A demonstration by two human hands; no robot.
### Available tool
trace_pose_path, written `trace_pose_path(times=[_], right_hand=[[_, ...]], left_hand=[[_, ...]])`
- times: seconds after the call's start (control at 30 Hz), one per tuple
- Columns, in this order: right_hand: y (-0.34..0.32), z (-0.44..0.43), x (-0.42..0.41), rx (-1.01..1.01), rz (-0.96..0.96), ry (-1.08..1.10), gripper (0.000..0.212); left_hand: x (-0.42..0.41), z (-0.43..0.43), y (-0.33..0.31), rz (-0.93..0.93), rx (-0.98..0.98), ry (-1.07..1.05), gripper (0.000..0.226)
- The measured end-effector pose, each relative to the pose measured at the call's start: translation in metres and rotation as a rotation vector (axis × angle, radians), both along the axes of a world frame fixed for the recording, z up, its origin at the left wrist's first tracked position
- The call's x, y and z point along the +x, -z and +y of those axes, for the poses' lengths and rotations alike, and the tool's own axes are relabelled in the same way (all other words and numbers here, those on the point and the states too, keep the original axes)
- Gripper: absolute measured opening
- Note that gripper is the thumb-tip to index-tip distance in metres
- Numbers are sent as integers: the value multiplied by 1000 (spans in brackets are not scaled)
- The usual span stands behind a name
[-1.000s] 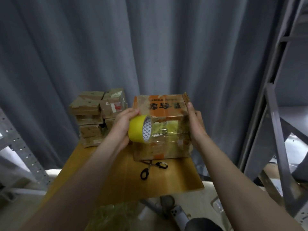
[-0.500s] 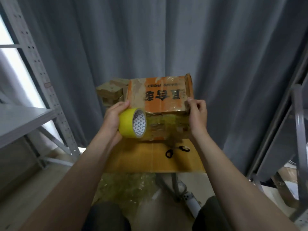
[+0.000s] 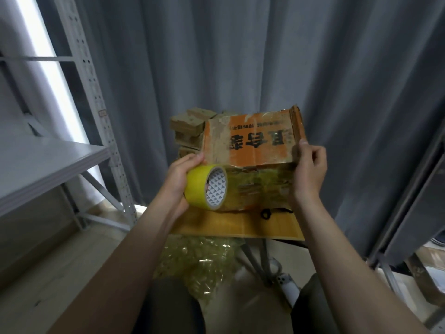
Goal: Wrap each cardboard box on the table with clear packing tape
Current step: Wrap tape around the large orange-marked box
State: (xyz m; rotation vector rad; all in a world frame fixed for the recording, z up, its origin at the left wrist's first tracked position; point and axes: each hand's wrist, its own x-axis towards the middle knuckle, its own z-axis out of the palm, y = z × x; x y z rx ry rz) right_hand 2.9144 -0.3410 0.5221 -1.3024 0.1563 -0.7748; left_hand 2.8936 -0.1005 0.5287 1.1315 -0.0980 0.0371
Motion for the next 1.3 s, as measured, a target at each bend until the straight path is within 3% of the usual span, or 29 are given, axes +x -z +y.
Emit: trace_pose_path(times=[0.2,0.37,0.5,0.6,0.7,0.77,0.93,1.3], right_hand=[[10,40,-15,-144,-51,-258,9],[65,49,-21,-120,32,-394,40],[94,44,-30,-117,32,-387,57],[101,44,-38,-213,14,-419,71],[111,41,-49,-335,7,-418,82],[119,35,-53,-392,3,-440,87],[135,29,-61,-522,73,-526,86],[139,-15,-24,-391,174,-254,73]], left_hand=[[-18,66,-2,-37,19,-76,14],[-36,97,21,72,58,-65,18],[-55,115,36,224,-61,8,70],[-65,124,34,247,-93,-18,26],[-71,119,28,254,-32,-12,29],[-76,107,24,208,13,-10,16],[-78,74,36,225,103,-73,20],[-23,-2,42,297,210,19,23]])
